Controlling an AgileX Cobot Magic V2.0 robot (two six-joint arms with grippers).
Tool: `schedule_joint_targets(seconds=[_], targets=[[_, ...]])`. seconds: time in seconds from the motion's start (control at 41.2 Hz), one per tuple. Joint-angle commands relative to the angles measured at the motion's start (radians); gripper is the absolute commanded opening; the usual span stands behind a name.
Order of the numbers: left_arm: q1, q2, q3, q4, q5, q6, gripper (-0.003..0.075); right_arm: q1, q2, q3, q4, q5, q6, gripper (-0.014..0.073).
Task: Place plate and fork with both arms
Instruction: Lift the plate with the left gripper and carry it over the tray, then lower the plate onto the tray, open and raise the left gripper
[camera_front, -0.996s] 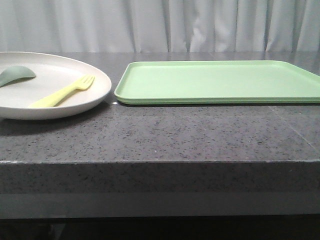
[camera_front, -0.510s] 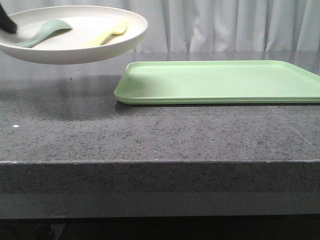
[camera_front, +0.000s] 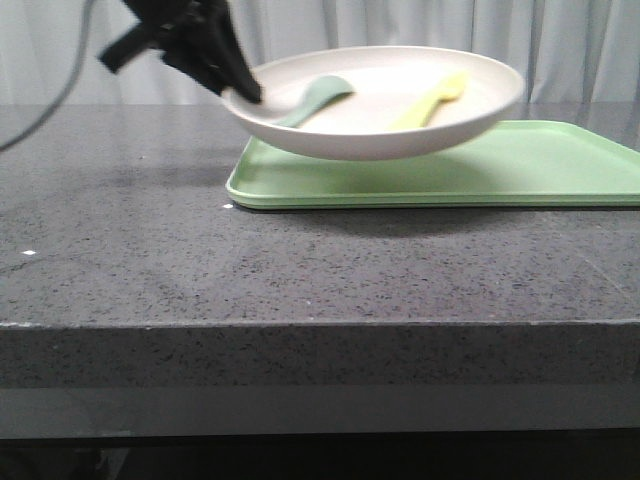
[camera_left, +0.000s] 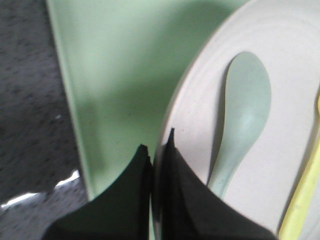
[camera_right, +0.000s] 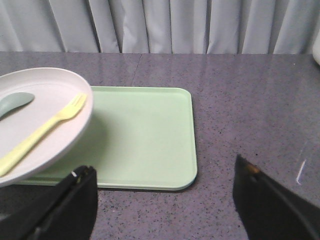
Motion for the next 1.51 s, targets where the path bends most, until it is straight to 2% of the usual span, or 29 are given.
schedule_joint_targets(seconds=[0.0,0.219,0.316,0.486,0.729,0.802,0.947,0.996,1.093,1.215,1.482], targets=[[-0.042,0.004,-0.119,-0.058,-0.038,-0.064,-0.0018,-0.002,0.013,-0.031,0.001,-0.077,-0.002,0.0582],[-0.061,0.116,-0.277,-0.055,-0.083,-0.199,-0.0010,-0.002,0.013,-0.031,0.001,-0.077,-0.002,0.0582],[-0.061,0.127,-0.284,-0.053,-0.118,-0.204,0.0036,-0.002,0.013,-0.031,0.001,-0.076,-0.002,0.0582],[-0.061,0.136,-0.282,-0.051,-0.135,-0.204,0.0159,-0.002,0.013,-0.031,0.001,-0.076,-0.002,0.0582],[-0.061,0.137,-0.282,-0.051,-0.118,-0.204,0.0190,-0.002,0.013,-0.031,0.001,-0.076,-0.002,0.0582],[-0.061,0.137,-0.282,-0.051,-0.098,-0.201,0.0246,-0.002,0.013,-0.031,0.001,-0.076,-0.002,0.0582],[-0.057,0.135,-0.314,-0.051,-0.017,-0.175,0.0429,-0.002,0.013,-0.031,0.001,-0.076,-0.002,0.0582],[-0.050,0.135,-0.347,-0.050,0.030,-0.157,0.0450,-0.002,0.013,-0.031,0.001,-0.076,-0.002,0.0582],[-0.039,0.134,-0.423,-0.048,0.120,-0.132,0.0435,-0.002,0.013,-0.031,0.001,-0.076,-0.002,0.0582],[-0.035,0.134,-0.513,-0.046,0.188,-0.115,0.0352,-0.002,0.013,-0.031,0.001,-0.076,-0.002,0.0582],[-0.037,0.084,-0.507,-0.015,0.188,-0.081,-0.0009,-0.002,0.013,-0.031,0.001,-0.072,-0.002,0.0582]])
